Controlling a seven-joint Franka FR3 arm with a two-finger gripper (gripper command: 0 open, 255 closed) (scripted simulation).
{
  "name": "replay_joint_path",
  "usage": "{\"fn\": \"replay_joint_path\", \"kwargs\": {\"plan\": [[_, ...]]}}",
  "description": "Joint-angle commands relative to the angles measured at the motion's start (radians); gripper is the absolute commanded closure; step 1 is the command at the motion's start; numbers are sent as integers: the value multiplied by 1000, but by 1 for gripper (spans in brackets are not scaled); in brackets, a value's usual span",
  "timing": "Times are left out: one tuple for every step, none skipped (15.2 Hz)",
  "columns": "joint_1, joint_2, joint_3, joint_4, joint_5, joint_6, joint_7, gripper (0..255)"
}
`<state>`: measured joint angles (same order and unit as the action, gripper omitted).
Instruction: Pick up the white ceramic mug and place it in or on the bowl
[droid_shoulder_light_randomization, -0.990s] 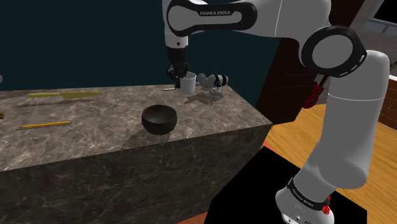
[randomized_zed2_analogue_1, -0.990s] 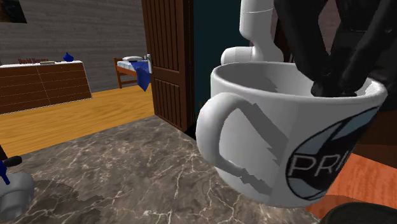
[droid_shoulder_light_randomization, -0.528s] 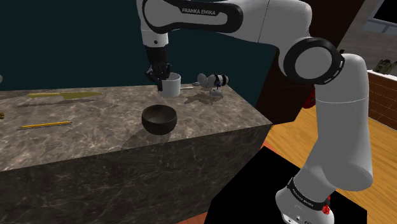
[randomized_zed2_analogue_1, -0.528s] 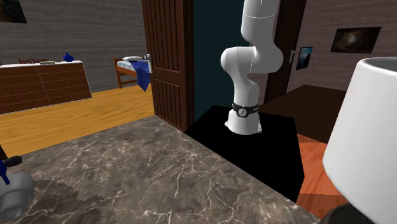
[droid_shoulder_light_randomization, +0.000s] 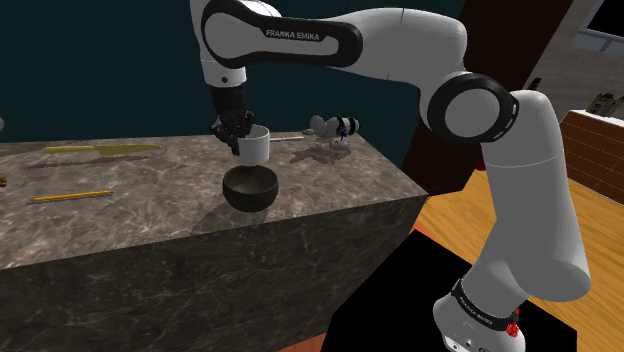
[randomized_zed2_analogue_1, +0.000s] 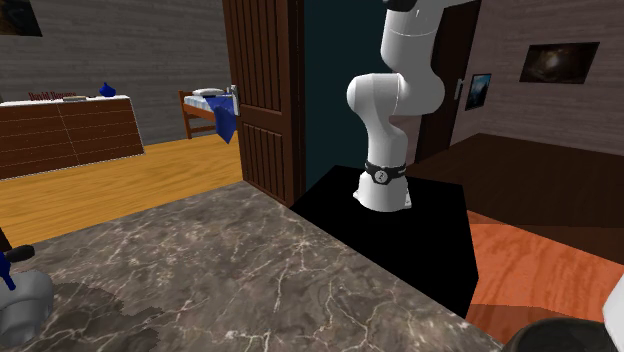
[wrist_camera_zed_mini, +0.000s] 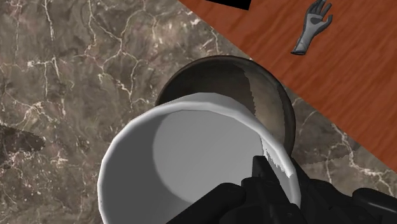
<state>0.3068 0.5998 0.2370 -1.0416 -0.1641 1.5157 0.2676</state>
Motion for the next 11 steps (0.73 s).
{"fn": "replay_joint_path", "kwargs": {"plan": [[-5, -9, 0, -41, 1, 32, 2, 255], [-7, -12, 1, -59, 2, 48, 3, 255], [-9, -14, 1, -77, 2, 63, 4, 255], [-10, -16, 1, -94, 2, 77, 5, 255], [-12, -18, 1, -110, 2, 92, 6, 255], [-13, -19, 1, -125, 2, 106, 7, 255], [-14, -20, 0, -140, 2, 120, 8, 255], [-16, -21, 0, -155, 2, 134, 9, 255], [-17, -21, 0, -168, 2, 147, 10, 255], [-17, -21, 0, -175, 2, 154, 10, 255], [-17, -21, 0, -176, 2, 154, 10, 255]]}}
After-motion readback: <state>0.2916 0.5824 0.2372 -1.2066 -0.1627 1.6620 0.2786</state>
